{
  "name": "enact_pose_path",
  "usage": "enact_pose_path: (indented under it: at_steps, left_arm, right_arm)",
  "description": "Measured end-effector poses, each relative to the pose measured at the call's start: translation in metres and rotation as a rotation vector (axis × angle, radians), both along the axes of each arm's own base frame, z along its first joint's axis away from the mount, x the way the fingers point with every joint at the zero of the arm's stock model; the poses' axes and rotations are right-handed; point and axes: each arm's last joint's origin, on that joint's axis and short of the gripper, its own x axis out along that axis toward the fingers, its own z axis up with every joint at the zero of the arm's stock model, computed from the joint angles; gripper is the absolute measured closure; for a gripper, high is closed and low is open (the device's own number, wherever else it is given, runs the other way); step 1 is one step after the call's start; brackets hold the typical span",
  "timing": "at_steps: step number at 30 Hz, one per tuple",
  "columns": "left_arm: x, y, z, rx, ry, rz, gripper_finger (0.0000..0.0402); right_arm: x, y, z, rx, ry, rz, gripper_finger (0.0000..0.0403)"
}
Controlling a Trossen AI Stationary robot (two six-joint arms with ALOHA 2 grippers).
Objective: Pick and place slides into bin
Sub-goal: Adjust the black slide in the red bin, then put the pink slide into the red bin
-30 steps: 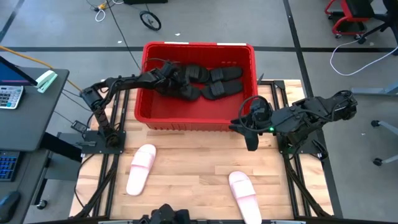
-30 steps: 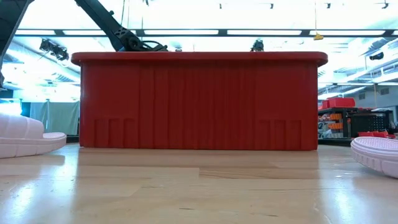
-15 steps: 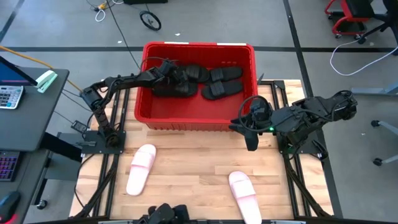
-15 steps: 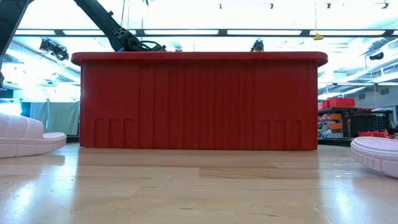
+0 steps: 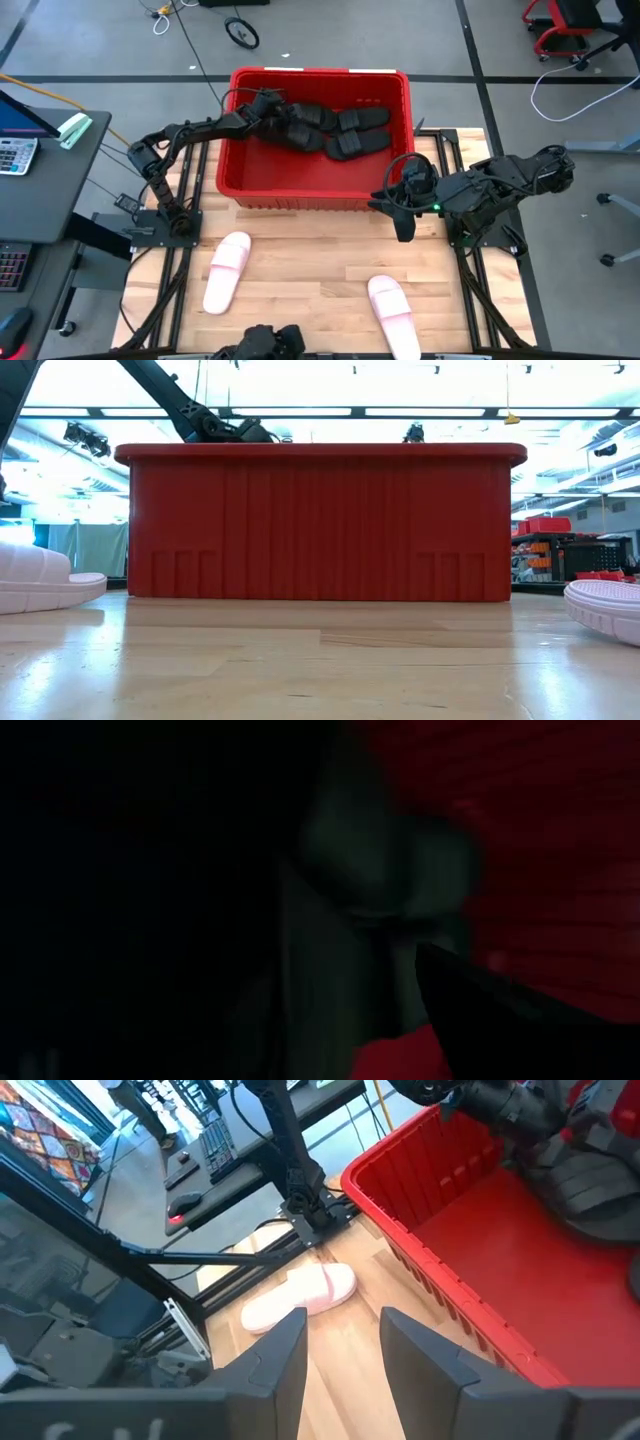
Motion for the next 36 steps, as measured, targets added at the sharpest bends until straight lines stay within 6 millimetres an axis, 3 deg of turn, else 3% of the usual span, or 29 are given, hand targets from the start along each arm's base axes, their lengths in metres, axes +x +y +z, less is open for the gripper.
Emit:
enact_pose_path:
  at_steps: [9, 17, 21, 25, 30, 36]
  left_arm:
    - [-0.016, -0.016, -0.022, -0.225, 0.24, 0.0, 0.018]
    - [-0.016, -0.005, -0.006, -0.117, 0.125, 0.018, 0.0193]
    - [-0.015, -0.002, 0.027, -0.007, 0.054, 0.014, 0.021]
    - [-0.011, -0.005, 0.08, 0.155, -0.022, -0.072, 0.0227]
    - [0.003, -0.028, 0.146, 0.33, -0.186, -0.391, 0.024]
    - [0.023, -0.074, 0.195, 0.336, -0.396, -0.829, 0.025]
  right_arm:
    - [0.0, 0.0, 0.0, -0.013, 0.002, 0.006, 0.0269]
    - [0.0, 0.0, 0.0, -0.016, 0.003, 0.008, 0.0269]
    - [0.0, 0.0, 0.0, -0.002, 0.001, 0.001, 0.0269]
    - [0.0, 0.0, 0.0, -0.013, 0.003, 0.006, 0.0269]
    - [-0.002, 0.006, -0.002, -0.045, 0.035, 0.096, 0.0269]
    - [-0.017, 0.023, -0.019, -0.065, 0.234, 0.259, 0.0269]
